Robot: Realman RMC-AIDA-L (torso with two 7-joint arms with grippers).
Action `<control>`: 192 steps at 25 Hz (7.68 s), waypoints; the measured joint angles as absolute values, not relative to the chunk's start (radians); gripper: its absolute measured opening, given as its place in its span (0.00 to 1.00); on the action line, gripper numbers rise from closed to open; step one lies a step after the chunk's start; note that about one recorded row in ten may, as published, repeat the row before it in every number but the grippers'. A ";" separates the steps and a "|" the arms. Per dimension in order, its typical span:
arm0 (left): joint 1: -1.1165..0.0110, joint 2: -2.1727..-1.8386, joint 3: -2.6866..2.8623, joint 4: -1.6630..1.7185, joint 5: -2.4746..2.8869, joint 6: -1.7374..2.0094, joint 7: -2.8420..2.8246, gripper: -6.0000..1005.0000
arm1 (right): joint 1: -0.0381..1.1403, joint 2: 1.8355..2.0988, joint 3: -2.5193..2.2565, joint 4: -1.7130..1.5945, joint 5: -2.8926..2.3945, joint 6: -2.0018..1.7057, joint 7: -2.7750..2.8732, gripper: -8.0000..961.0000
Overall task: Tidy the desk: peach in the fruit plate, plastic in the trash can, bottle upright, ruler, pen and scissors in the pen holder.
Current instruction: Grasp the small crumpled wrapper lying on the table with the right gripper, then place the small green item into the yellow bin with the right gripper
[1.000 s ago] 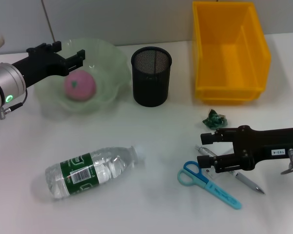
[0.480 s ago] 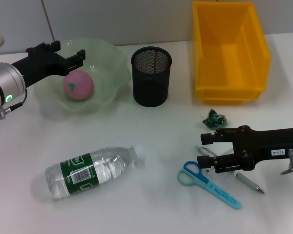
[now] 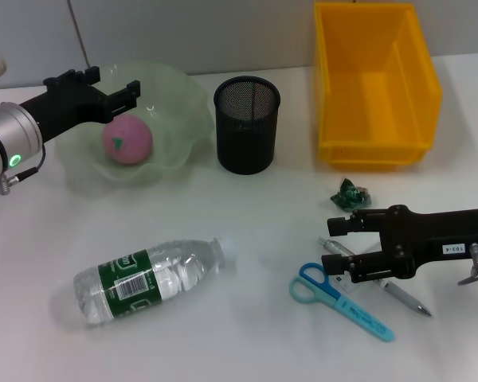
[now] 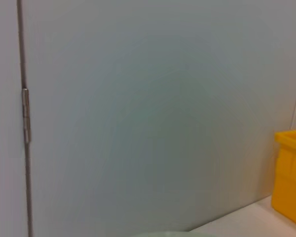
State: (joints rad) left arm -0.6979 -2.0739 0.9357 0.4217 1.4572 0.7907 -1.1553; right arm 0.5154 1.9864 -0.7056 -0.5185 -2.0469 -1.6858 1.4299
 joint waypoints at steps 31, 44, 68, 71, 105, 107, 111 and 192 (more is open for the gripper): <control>-0.506 -1.994 0.934 0.588 1.710 1.658 -1.413 0.75 | 0.629 1.973 -0.717 -0.637 -2.051 -1.675 1.669 0.85; -0.465 -2.036 0.931 0.583 1.714 1.617 -1.335 0.75 | 0.760 1.955 -0.784 -0.958 -2.194 -1.775 2.083 0.85; -0.472 -2.050 0.940 0.574 1.721 1.581 -1.285 0.75 | 0.910 1.958 -0.958 -0.993 -2.613 -1.730 2.176 0.85; -0.472 -2.051 0.940 0.574 1.726 1.577 -1.287 0.75 | 0.910 1.959 -0.963 -0.982 -2.627 -1.714 2.165 0.85; -0.484 -2.057 0.940 0.574 1.739 1.540 -1.287 0.75 | 0.887 2.048 -1.047 -0.820 -2.726 -1.389 2.083 0.85; -0.484 -2.057 0.940 0.574 1.739 1.540 -1.287 0.75 | 0.886 2.052 -1.051 -0.816 -2.726 -1.380 2.083 0.85; -0.484 -2.057 0.940 0.574 1.739 1.540 -1.288 0.75 | 0.884 2.054 -1.053 -0.803 -2.726 -1.359 2.083 0.85; -0.476 -2.052 0.930 0.577 1.739 1.547 -1.296 0.75 | 0.801 2.038 -0.797 -1.126 -2.471 -1.555 2.092 0.24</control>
